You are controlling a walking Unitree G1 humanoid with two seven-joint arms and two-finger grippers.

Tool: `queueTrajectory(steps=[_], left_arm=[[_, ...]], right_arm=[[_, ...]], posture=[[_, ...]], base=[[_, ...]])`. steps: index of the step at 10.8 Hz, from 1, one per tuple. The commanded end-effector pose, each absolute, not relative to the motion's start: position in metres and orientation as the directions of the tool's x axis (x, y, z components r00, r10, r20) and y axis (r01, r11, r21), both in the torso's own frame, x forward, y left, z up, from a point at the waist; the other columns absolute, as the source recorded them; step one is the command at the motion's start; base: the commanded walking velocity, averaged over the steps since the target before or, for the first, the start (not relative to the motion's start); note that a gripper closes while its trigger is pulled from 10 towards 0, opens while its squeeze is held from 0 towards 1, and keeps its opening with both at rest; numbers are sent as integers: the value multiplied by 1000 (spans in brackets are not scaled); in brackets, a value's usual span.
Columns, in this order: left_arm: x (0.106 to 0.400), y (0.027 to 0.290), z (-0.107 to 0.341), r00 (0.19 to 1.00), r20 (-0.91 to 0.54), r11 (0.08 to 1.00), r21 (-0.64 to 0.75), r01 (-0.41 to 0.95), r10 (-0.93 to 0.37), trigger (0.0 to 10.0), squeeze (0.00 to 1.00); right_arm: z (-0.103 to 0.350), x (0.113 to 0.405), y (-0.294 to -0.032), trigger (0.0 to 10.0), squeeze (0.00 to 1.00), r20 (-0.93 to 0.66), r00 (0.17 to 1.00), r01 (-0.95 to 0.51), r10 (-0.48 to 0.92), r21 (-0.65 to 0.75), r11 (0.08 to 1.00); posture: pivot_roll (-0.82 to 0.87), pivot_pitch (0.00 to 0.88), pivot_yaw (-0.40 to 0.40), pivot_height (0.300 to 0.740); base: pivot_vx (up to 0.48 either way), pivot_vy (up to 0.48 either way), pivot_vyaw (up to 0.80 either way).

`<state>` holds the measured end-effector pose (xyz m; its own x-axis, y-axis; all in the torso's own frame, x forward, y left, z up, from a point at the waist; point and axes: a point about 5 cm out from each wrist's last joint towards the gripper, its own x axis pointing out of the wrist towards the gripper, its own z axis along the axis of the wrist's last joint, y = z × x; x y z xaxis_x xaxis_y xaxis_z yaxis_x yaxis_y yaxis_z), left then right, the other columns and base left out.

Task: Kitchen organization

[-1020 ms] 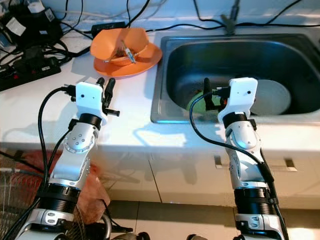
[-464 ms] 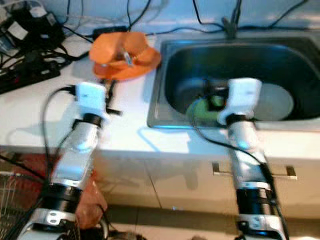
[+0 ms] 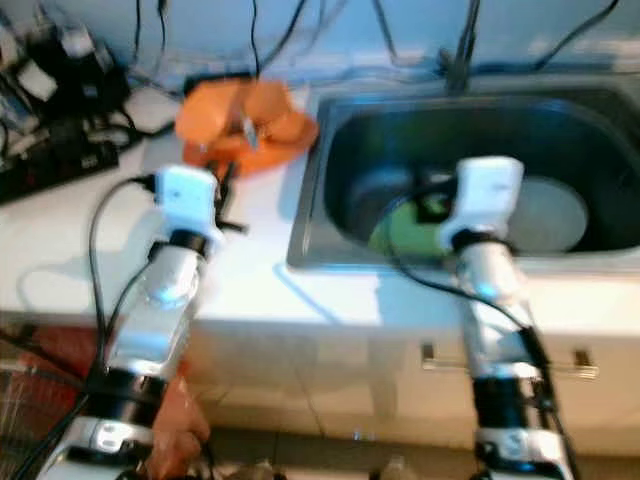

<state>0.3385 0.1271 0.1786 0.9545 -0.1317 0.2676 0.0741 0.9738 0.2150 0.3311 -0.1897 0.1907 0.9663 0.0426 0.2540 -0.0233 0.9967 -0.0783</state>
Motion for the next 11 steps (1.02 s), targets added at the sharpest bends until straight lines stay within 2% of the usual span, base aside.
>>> queueTrajectory(steps=[1,8,11], left_arm=[[339,139,179,959,268,975,220,35,-95,10000,0],[339,139,178,958,268,976,215,39,-98,10000,0],[338,137,179,954,275,976,211,57,-116,10000,0]], right_arm=[[193,332,-180,10000,0,263,962,-49,68,-79,996],[192,332,-179,10000,0,261,962,-55,74,-79,995],[192,332,-178,10000,0,261,962,-58,77,-78,995]], posture=[[5,102,89,740],[5,102,87,740],[5,103,87,740]], base=[[345,0,0],[336,0,0],[0,0,0]])
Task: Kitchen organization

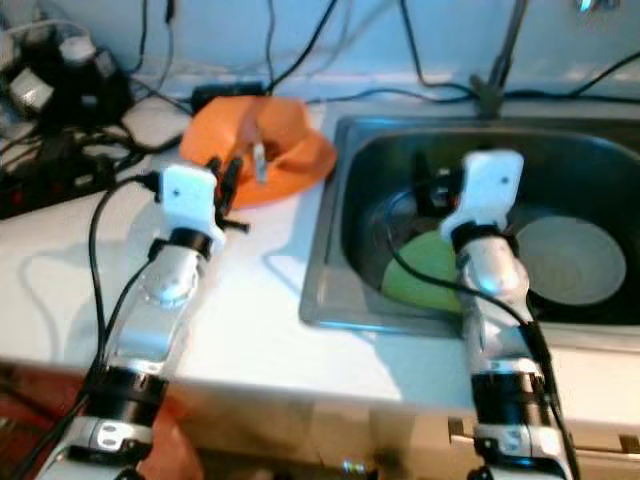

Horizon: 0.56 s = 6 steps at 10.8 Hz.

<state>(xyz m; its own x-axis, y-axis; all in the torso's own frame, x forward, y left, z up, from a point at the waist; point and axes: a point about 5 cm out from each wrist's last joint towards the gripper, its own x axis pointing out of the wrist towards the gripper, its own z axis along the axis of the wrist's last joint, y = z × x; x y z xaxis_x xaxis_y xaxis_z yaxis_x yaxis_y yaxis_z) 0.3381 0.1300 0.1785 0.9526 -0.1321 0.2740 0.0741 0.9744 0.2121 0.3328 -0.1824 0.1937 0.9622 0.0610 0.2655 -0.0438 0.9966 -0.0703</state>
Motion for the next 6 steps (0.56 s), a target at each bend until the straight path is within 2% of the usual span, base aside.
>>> queueTrajectory(steps=[1,4,6], left_arm=[[338,137,179,954,276,976,209,57,-115,10000,0],[337,136,180,953,278,976,208,62,-120,10000,0],[336,130,180,947,276,974,193,116,-167,10000,0]], right_arm=[[192,332,-178,10000,0,261,962,-59,77,-78,995],[192,332,-177,10000,0,263,961,-63,81,-78,995],[192,332,-177,10000,0,263,961,-64,83,-79,995]], posture=[[6,103,86,740],[7,103,86,740],[8,102,85,740]], base=[[0,0,0],[0,0,0],[0,0,0]])
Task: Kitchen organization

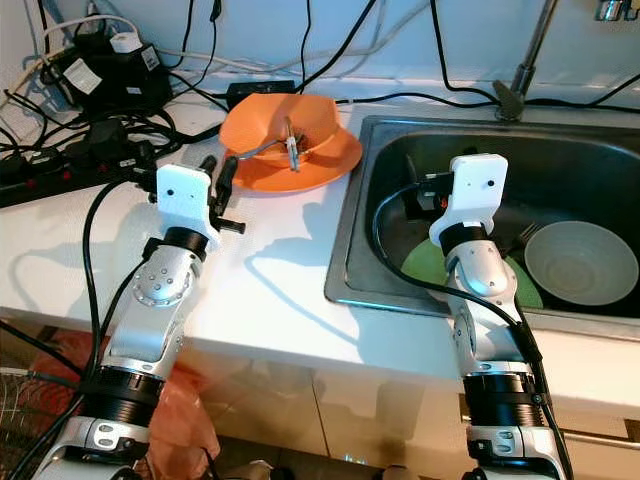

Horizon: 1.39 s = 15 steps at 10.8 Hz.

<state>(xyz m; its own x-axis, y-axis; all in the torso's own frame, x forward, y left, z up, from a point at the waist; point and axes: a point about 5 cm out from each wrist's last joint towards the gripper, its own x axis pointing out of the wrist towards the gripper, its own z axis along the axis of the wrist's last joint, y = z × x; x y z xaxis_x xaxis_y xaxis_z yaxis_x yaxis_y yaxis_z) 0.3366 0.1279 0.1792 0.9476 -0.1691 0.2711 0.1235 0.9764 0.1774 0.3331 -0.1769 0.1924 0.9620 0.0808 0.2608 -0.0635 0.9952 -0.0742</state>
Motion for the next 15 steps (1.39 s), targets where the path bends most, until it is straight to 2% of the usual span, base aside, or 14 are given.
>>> queueTrajectory(steps=[1,4,9,10,11,12,14,15], left_arm=[[332,121,177,941,249,972,109,210,-231,10000,0],[315,105,151,901,99,904,129,409,-422,10000,0],[316,106,157,898,67,897,116,427,-436,10000,0],[318,111,159,915,82,915,118,386,-396,10000,0],[322,123,161,943,91,947,65,314,-319,10000,0],[328,137,170,968,118,964,-119,236,-222,10000,0],[334,137,189,969,135,944,-236,232,-205,10000,0],[335,135,195,966,139,940,-234,247,-219,10000,0]], right_arm=[[192,332,-177,10000,0,262,962,-64,83,-80,995],[191,332,-177,10000,0,260,962,-65,83,-78,995],[190,332,-175,10000,0,251,963,-83,98,-69,994],[190,332,-173,10000,0,248,963,-95,108,-64,993],[190,332,-172,10000,0,249,962,-99,112,-65,993],[190,332,-171,10000,0,248,962,-105,119,-68,992],[189,331,-168,10000,0,245,961,-119,132,-70,990],[189,331,-167,10000,0,243,960,-122,136,-71,990]], posture=[[7,103,86,740],[11,106,86,740],[15,106,85,740],[17,105,83,740],[18,103,82,740],[19,100,84,740],[18,94,85,740],[19,93,85,740]], base=[[0,0,0],[0,0,0],[0,0,0],[0,0,0],[0,0,0],[0,0,0],[0,0,0],[0,0,0]])
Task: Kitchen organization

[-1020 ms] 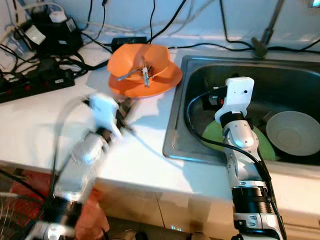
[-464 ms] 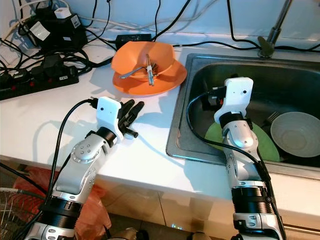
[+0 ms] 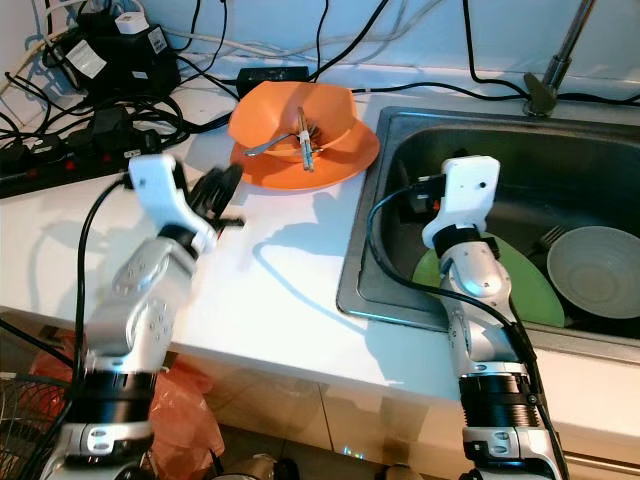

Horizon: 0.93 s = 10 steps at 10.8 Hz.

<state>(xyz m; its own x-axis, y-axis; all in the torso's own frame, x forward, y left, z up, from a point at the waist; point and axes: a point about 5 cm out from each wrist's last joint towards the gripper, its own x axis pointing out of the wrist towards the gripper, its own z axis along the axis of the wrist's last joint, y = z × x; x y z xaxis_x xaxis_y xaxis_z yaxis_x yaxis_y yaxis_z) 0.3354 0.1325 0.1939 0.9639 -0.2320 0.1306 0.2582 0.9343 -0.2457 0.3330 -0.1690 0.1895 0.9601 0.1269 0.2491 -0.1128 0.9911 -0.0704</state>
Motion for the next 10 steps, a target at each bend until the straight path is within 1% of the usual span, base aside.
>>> queueTrajectory(steps=[1,2,3,4,5,6,8,10], left_arm=[[335,132,205,956,138,915,-280,289,-259,10000,0],[335,132,205,952,116,903,-299,307,-285,10000,0],[333,131,202,929,46,888,-280,365,-368,10000,0],[332,131,202,917,33,886,-247,392,-397,10000,341],[331,132,201,918,19,885,-261,387,-396,10000,1000],[331,137,197,932,-4,883,-320,342,-363,10000,1000],[331,139,197,937,-10,879,-348,325,-350,10000,1000],[335,144,203,944,5,846,-441,299,-331,10000,1000]], right_arm=[[189,331,-167,10000,0,242,960,-126,140,-71,989],[188,331,-166,10000,0,241,960,-130,143,-70,989],[187,331,-164,10000,0,241,959,-134,147,-70,989],[187,331,-164,10000,0,241,959,-135,148,-69,988],[187,331,-163,10000,0,240,959,-136,149,-68,988],[186,331,-162,10000,0,239,959,-137,149,-67,988],[186,331,-163,10000,0,238,960,-135,148,-68,988],[186,331,-165,10000,0,236,962,-127,139,-69,990]], posture=[[19,93,85,740],[28,88,88,740],[29,86,91,740],[29,86,91,740],[33,85,95,740],[33,92,93,740],[30,100,94,740],[29,107,97,740]], base=[[0,0,0],[0,0,0],[0,0,0],[0,0,0],[0,0,0],[0,0,0],[0,0,0],[0,0,0]])
